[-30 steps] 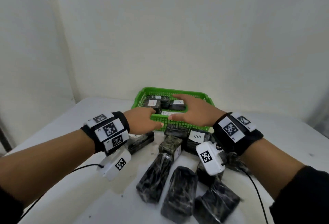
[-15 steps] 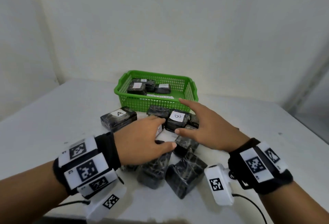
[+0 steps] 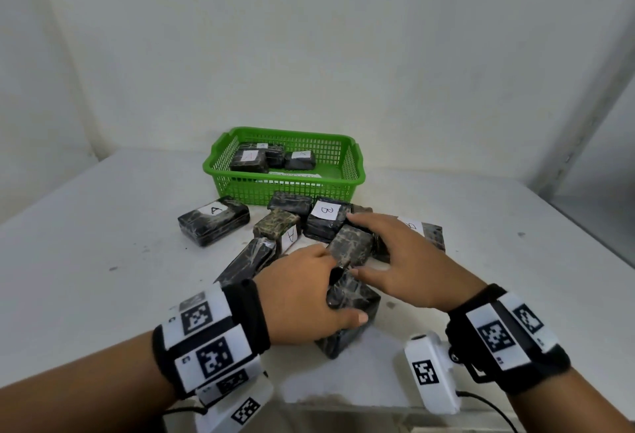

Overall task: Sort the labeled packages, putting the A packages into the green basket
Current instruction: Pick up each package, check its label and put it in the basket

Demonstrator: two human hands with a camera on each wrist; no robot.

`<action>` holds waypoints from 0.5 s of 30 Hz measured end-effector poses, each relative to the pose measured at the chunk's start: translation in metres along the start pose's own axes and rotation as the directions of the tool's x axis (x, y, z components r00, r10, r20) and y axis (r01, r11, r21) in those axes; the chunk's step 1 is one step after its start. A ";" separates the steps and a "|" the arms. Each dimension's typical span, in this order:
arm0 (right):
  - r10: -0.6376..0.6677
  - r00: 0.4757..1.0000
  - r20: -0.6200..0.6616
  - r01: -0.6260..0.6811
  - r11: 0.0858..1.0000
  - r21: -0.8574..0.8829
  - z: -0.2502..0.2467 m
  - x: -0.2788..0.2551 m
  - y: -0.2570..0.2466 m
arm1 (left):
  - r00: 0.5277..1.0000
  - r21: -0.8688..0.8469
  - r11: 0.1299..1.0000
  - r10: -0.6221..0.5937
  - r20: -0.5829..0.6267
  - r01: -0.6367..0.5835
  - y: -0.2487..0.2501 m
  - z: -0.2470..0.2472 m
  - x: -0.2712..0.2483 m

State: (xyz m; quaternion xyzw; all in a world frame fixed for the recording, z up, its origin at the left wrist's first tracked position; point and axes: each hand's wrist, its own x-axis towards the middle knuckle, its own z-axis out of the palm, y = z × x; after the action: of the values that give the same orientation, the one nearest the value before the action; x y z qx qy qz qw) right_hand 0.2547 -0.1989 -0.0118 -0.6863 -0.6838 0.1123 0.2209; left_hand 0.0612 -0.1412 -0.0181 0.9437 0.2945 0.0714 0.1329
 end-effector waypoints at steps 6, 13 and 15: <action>-0.039 0.974 0.222 0.047 0.998 -0.030 0.005 -0.014 -0.001 | 0.992 0.156 0.988 -0.038 0.120 0.019 0.002 0.012 -0.003; -0.002 0.944 0.331 -0.018 0.998 0.057 -0.001 -0.016 -0.001 | 0.996 -0.046 0.996 -0.078 0.054 0.080 0.002 -0.001 0.005; 0.014 0.963 0.269 -0.050 0.991 0.127 -0.001 -0.013 0.006 | 0.996 -0.130 0.988 -0.083 0.014 0.084 -0.001 -0.006 0.007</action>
State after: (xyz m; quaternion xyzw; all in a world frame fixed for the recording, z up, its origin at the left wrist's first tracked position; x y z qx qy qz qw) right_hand 0.2597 -0.2116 -0.0157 -0.6597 -0.6872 0.2526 0.1697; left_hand 0.0649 -0.1354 -0.0127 0.9201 0.3279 0.0807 0.1985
